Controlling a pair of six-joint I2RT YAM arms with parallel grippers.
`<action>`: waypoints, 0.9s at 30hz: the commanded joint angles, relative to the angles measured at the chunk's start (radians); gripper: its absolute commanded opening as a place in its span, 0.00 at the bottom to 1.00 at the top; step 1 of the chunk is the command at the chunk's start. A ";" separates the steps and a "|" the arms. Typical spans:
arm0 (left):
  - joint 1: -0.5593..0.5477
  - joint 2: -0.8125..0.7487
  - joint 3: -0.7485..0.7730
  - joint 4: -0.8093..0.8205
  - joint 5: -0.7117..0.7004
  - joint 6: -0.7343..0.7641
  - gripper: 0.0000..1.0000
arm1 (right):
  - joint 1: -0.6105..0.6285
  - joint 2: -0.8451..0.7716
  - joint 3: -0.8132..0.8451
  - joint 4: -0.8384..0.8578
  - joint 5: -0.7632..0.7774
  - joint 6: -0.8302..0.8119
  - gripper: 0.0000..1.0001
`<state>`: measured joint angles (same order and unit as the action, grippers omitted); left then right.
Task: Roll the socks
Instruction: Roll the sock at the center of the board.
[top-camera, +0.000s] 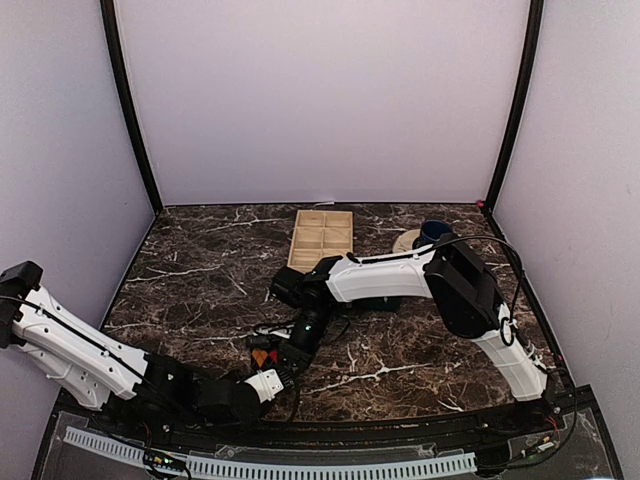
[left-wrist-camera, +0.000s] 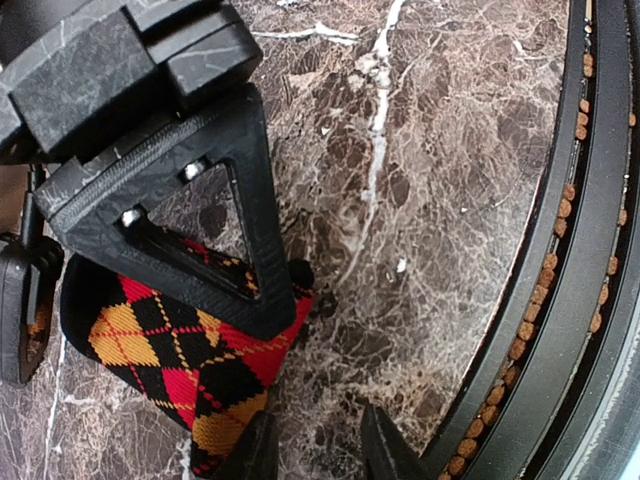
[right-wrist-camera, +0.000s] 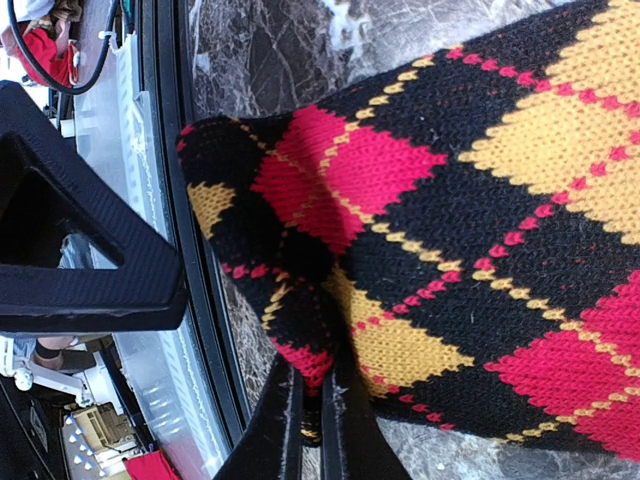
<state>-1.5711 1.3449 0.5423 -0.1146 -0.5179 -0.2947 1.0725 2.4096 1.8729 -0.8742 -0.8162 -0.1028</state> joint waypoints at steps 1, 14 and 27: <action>-0.003 0.018 0.030 -0.024 -0.023 -0.003 0.31 | -0.017 0.031 -0.004 -0.006 0.056 0.000 0.00; 0.059 0.053 0.021 -0.008 0.019 -0.018 0.30 | -0.017 0.015 -0.020 -0.008 0.038 -0.008 0.00; 0.118 0.093 0.021 0.016 0.098 0.000 0.25 | -0.024 0.006 -0.031 -0.014 0.022 -0.020 0.00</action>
<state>-1.4651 1.4273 0.5560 -0.1024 -0.4557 -0.2985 1.0657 2.4096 1.8622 -0.8684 -0.8368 -0.1139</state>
